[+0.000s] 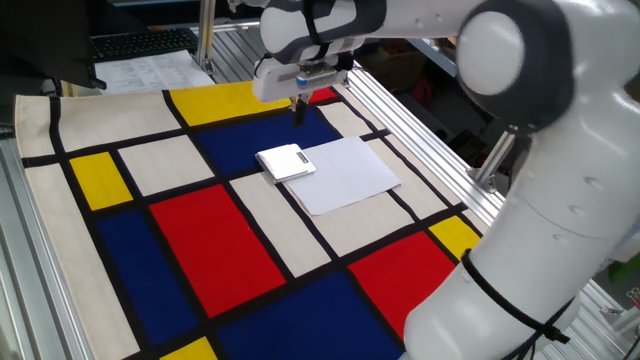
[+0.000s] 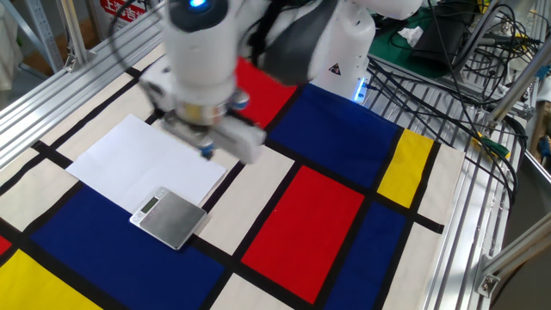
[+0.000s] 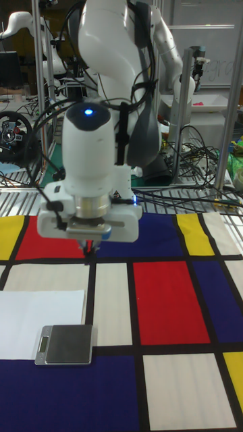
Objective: Unfold a piece of paper
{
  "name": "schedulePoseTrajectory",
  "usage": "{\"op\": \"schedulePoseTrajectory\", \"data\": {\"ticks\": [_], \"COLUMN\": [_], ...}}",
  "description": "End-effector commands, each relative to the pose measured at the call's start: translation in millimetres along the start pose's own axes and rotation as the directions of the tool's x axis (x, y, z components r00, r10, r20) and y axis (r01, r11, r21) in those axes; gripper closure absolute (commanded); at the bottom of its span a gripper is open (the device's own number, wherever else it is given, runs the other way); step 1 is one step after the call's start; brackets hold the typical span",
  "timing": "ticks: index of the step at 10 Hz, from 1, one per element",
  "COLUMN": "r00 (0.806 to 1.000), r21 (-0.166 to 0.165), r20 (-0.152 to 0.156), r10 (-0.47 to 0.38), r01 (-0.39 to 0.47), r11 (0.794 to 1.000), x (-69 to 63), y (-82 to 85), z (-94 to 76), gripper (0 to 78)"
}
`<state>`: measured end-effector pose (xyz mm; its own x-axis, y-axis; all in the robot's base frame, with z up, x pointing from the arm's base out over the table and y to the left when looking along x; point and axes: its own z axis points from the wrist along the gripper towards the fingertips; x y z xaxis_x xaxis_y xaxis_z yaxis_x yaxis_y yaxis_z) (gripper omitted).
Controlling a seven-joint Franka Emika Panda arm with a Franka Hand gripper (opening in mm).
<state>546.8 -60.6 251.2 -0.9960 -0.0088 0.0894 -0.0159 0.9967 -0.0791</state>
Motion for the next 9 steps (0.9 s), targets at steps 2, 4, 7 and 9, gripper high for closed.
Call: {"op": "schedulePoseTrajectory", "data": {"ticks": [2, 4, 7, 9], "r00": [0.998, 0.997, 0.998, 0.999], "r21": [-0.093, -0.102, -0.126, -0.122], "r20": [0.016, 0.025, 0.038, 0.037], "r10": [0.067, 0.068, 0.040, 0.030], "r01": [-0.065, -0.065, -0.035, -0.025], "r11": [0.994, 0.993, 0.991, 0.992], "x": [75.9, 84.8, 91.2, 94.5], "y": [59.8, 60.3, 56.0, 57.9], "z": [-17.6, -13.8, -24.3, -28.0], "gripper": [77.6, 77.6, 77.6, 77.6]}}
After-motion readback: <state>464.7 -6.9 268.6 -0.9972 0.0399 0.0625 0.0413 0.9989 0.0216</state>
